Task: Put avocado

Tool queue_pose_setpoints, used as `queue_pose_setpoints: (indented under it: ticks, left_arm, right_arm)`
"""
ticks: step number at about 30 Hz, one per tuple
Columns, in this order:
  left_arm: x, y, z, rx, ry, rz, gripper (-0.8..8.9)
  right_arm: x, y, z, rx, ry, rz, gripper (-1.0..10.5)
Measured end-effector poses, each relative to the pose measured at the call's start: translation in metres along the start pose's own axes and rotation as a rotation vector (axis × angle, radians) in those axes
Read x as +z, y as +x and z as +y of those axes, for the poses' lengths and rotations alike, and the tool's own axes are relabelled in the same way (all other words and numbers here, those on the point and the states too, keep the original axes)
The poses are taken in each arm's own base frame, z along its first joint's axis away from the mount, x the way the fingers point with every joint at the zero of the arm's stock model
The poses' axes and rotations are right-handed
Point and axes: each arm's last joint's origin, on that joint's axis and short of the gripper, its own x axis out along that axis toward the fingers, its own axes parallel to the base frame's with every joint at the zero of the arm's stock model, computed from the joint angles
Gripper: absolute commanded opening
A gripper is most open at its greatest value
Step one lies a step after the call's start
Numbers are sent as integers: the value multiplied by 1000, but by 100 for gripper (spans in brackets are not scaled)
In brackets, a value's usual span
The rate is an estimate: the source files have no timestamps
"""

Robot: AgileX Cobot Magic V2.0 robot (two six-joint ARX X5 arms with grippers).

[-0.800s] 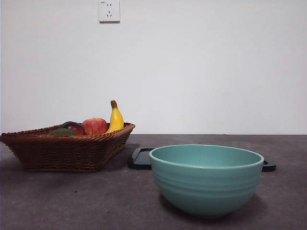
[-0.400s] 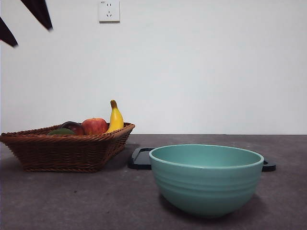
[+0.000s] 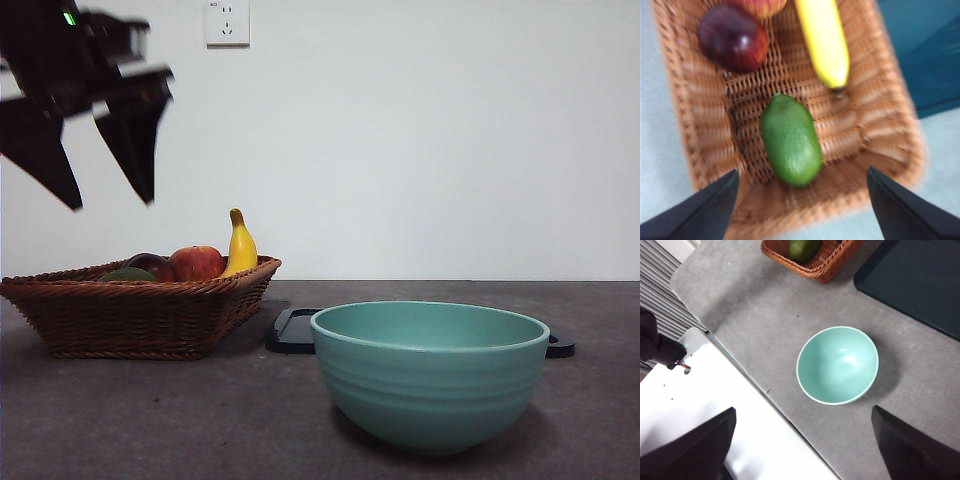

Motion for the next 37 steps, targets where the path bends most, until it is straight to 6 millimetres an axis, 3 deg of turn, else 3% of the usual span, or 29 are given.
queue_pose_setpoints:
  ticks: [7, 19, 30, 37]
  left_arm:
    - [5, 39, -1, 16, 2, 47, 401]
    - [4, 79, 0, 33, 1, 116, 399]
    - [3, 86, 0, 34, -19, 126, 175]
    - [3, 85, 0, 34, -21, 128, 176]
  right_arm:
    - [0, 0, 0, 0, 0, 0, 434]
    - [0, 0, 0, 0, 0, 0, 434]
    - [0, 0, 0, 0, 0, 0, 434]
    - [0, 0, 0, 0, 0, 0, 434]
